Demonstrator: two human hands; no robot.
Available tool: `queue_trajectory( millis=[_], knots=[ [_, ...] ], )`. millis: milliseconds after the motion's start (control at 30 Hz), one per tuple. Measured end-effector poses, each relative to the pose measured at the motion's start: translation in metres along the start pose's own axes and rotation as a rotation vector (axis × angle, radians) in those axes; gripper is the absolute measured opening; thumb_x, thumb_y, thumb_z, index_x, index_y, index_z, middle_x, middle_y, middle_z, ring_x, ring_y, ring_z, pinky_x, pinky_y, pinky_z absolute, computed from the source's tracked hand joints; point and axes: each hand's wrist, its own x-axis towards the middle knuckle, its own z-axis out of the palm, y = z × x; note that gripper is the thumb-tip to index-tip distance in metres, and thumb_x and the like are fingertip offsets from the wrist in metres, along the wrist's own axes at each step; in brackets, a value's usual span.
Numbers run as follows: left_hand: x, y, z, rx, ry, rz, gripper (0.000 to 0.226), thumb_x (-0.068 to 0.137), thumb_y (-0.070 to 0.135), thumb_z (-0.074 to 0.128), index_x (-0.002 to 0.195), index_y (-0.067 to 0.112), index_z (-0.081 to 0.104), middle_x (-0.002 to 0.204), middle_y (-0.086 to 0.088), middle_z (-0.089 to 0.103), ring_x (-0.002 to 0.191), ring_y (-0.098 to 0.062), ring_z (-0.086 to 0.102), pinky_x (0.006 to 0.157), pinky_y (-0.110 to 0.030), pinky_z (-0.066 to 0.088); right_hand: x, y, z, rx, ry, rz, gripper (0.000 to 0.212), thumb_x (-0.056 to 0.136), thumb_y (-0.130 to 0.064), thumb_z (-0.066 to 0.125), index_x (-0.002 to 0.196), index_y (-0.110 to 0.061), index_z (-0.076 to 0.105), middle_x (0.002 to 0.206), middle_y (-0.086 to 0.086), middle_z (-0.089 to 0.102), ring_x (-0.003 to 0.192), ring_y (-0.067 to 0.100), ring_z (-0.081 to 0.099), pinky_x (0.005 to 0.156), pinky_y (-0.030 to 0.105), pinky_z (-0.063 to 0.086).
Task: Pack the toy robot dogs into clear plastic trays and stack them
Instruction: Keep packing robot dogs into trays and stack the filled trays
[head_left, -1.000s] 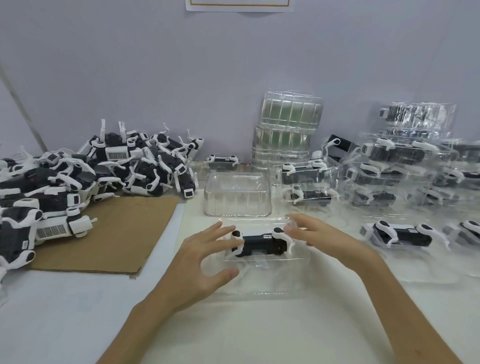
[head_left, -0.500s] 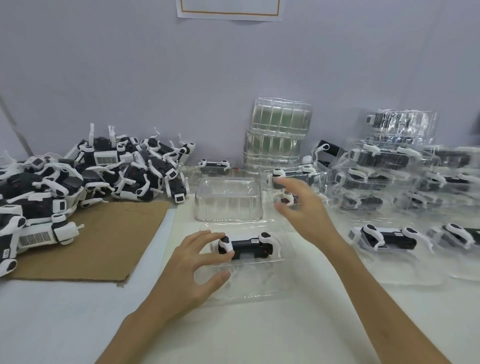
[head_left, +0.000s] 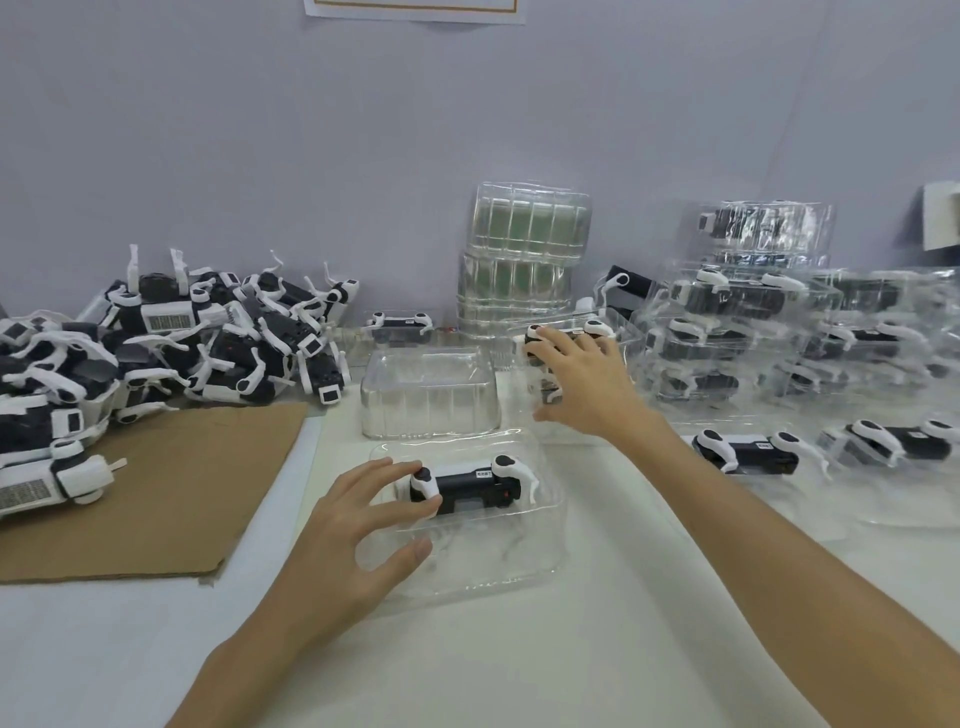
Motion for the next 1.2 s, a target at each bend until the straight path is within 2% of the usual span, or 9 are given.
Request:
queue_trajectory(
  millis=[300,400,500,600,733,867,1033,1100,1200],
  knots=[
    [0.001,0.001,-0.001,-0.008,-0.001,-0.002,0.036,0.083,0.059,0.057,0.114,0.046,0.07,0.142,0.03,0.047,0.143,-0.003,0.03,0.112,-0.025,0.022,0.0,0.023,-0.005,0.045,0.034,0.055,0.076,0.072,-0.064,0.075,0.135,-0.029,0.051,0.154,-0.008,0.037,0.134,0.024,0.044,0.114,0.043,0.02],
    [0.001,0.001,0.0,-0.019,0.005,-0.004,0.036,0.082,0.059,0.057,0.113,0.046,0.07,0.142,0.03,0.048,0.143,-0.003,0.031,0.112,-0.026,0.023,0.004,0.023,-0.014,0.184,-0.019,0.061,0.051,0.084,-0.048,0.072,0.13,-0.03,0.057,0.152,-0.008,0.039,0.135,0.02,0.043,0.114,0.045,0.018],
    [0.001,0.0,0.001,-0.027,0.013,0.001,0.035,0.082,0.058,0.058,0.112,0.046,0.071,0.141,0.029,0.048,0.142,-0.003,0.032,0.11,-0.027,0.024,0.005,0.016,-0.028,0.371,0.001,0.018,0.014,0.09,-0.026,0.07,0.102,-0.031,0.065,0.132,-0.012,0.053,0.117,0.013,0.054,0.1,0.035,0.022],
    [0.002,0.0,0.002,-0.028,0.021,0.009,0.034,0.081,0.059,0.058,0.111,0.047,0.071,0.141,0.032,0.048,0.141,-0.001,0.032,0.11,-0.022,0.023,0.006,0.006,-0.041,0.406,0.053,-0.05,0.021,0.092,-0.017,0.065,0.084,-0.033,0.054,0.103,-0.018,0.054,0.091,0.009,0.058,0.093,0.036,0.033],
    [0.002,0.001,0.001,-0.029,0.018,0.005,0.035,0.08,0.06,0.058,0.11,0.049,0.071,0.14,0.033,0.047,0.141,0.001,0.031,0.109,-0.013,0.02,0.006,0.002,-0.051,0.423,0.077,-0.092,0.023,0.092,-0.01,0.062,0.083,-0.028,0.051,0.09,-0.017,0.056,0.079,0.008,0.054,0.088,0.039,0.045],
    [0.002,0.001,0.002,-0.023,0.015,0.006,0.035,0.079,0.06,0.058,0.11,0.048,0.071,0.14,0.033,0.047,0.141,0.001,0.032,0.109,-0.015,0.022,-0.002,0.004,-0.049,0.389,0.045,-0.125,0.016,0.092,-0.007,0.062,0.089,-0.022,0.055,0.093,-0.015,0.06,0.084,0.011,0.057,0.09,0.045,0.046],
    [0.002,0.002,0.001,-0.027,0.013,0.008,0.035,0.08,0.06,0.058,0.11,0.048,0.071,0.14,0.032,0.048,0.141,-0.001,0.032,0.108,-0.023,0.025,-0.012,0.005,-0.052,0.496,0.214,-0.145,0.015,0.092,-0.004,0.064,0.106,-0.007,0.063,0.099,-0.01,0.065,0.083,0.013,0.063,0.091,0.048,0.049],
    [0.002,0.003,0.001,-0.023,0.013,0.006,0.036,0.08,0.06,0.057,0.11,0.047,0.071,0.14,0.033,0.048,0.141,-0.001,0.032,0.109,-0.019,0.024,-0.018,-0.002,-0.065,0.574,0.267,-0.195,0.022,0.091,-0.005,0.066,0.113,-0.002,0.063,0.097,-0.012,0.063,0.083,0.007,0.064,0.09,0.039,0.053],
    [0.002,0.005,0.0,-0.011,0.011,0.012,0.037,0.08,0.059,0.056,0.11,0.044,0.072,0.14,0.034,0.047,0.139,0.002,0.032,0.109,-0.006,0.018,-0.037,-0.014,-0.083,0.643,0.313,-0.252,0.015,0.092,-0.007,0.066,0.107,-0.005,0.064,0.112,-0.011,0.065,0.082,-0.011,0.059,0.086,0.01,0.046]
  ],
)
